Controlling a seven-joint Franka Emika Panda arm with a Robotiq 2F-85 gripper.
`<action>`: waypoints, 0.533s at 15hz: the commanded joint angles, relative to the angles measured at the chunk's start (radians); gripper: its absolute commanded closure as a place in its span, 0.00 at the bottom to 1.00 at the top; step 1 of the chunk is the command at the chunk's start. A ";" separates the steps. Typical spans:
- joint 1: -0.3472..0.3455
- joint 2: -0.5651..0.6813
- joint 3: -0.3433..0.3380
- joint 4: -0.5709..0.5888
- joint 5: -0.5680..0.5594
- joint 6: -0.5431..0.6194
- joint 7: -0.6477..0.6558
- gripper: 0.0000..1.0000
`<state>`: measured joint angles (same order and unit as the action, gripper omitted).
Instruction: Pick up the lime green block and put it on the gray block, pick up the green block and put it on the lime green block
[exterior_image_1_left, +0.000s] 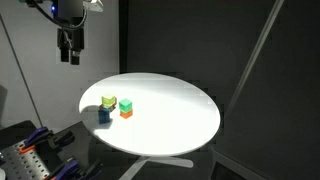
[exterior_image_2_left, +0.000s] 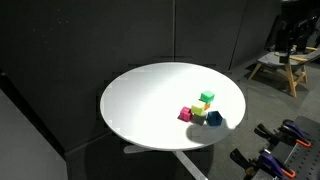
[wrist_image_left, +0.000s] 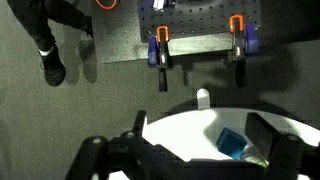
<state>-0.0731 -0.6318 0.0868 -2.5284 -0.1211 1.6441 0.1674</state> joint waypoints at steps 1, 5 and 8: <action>0.017 0.001 -0.014 0.002 -0.006 -0.002 0.008 0.00; 0.017 0.001 -0.014 0.002 -0.006 -0.002 0.008 0.00; 0.023 0.007 -0.020 0.007 0.008 0.014 0.002 0.00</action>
<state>-0.0690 -0.6307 0.0850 -2.5286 -0.1211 1.6445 0.1674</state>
